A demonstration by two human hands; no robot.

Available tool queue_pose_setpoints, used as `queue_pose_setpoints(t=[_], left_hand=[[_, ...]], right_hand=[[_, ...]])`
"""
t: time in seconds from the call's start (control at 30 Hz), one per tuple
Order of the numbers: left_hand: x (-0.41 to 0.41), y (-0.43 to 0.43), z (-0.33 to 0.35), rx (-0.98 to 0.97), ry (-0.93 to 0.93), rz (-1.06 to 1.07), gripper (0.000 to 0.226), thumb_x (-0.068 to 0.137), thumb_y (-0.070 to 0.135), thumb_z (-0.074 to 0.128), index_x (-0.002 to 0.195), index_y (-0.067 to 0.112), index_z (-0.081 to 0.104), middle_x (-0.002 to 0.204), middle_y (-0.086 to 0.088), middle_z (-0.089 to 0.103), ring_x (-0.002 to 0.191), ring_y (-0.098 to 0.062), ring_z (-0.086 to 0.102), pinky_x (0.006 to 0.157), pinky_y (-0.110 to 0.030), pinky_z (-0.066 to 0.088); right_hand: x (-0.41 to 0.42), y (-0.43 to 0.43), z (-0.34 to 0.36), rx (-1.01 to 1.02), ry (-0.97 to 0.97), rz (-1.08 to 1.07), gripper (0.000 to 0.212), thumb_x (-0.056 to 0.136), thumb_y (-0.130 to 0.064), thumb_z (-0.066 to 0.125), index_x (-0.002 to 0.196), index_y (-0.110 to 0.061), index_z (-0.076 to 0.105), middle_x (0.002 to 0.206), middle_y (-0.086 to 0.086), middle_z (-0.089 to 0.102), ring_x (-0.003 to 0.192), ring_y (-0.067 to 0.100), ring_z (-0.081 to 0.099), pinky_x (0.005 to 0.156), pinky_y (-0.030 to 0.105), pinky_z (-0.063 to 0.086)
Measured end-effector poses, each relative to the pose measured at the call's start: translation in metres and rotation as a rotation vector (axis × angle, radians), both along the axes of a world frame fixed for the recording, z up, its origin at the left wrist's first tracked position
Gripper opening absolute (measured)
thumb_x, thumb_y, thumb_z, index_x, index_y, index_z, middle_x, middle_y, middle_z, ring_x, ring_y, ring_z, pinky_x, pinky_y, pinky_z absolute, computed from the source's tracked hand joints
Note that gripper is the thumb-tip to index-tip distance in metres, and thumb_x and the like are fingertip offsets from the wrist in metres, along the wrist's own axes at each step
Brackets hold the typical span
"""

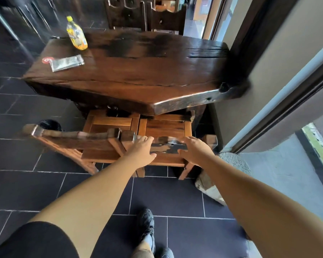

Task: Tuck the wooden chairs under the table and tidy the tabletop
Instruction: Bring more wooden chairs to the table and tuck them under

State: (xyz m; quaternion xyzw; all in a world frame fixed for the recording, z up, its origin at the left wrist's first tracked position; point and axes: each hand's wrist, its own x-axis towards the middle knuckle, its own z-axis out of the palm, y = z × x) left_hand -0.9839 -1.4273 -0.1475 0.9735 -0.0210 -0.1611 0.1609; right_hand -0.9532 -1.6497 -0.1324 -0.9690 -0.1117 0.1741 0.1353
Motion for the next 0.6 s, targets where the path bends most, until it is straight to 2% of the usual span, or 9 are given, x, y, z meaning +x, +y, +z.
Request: queue_pose_setpoints(t=[0.2, 0.37, 0.6], left_hand=[[-0.044, -0.001, 0.057, -0.024, -0.063, 0.009, 0.069, 0.093, 0.038, 0.061, 0.151, 0.021, 0.028, 0.152, -0.005, 0.037, 0.138, -0.030, 0.038, 0.109, -0.046, 0.039], [-0.073, -0.001, 0.084, -0.020, -0.067, -0.035, 0.072, 0.094, 0.038, 0.060, 0.153, 0.021, 0.023, 0.157, -0.005, 0.029, 0.142, -0.029, 0.034, 0.110, -0.047, 0.038], [-0.111, 0.010, 0.094, 0.005, -0.115, -0.029, 0.065, 0.092, 0.039, 0.061, 0.148, 0.020, 0.035, 0.149, -0.004, 0.040, 0.134, -0.026, 0.042, 0.105, -0.044, 0.044]], right_hand=[[-0.040, -0.011, 0.048, 0.013, -0.104, 0.010, 0.047, 0.092, -0.045, 0.059, 0.133, -0.024, 0.053, 0.126, 0.005, 0.062, 0.108, 0.027, 0.063, 0.076, 0.034, 0.051], [-0.069, -0.019, 0.076, -0.014, -0.130, 0.025, 0.055, 0.091, -0.046, 0.059, 0.140, -0.025, 0.048, 0.130, 0.007, 0.060, 0.114, 0.028, 0.059, 0.085, 0.038, 0.054], [-0.099, -0.013, 0.085, -0.016, -0.092, 0.046, 0.063, 0.090, -0.048, 0.062, 0.142, -0.020, 0.043, 0.133, 0.009, 0.054, 0.116, 0.030, 0.057, 0.088, 0.040, 0.053]])
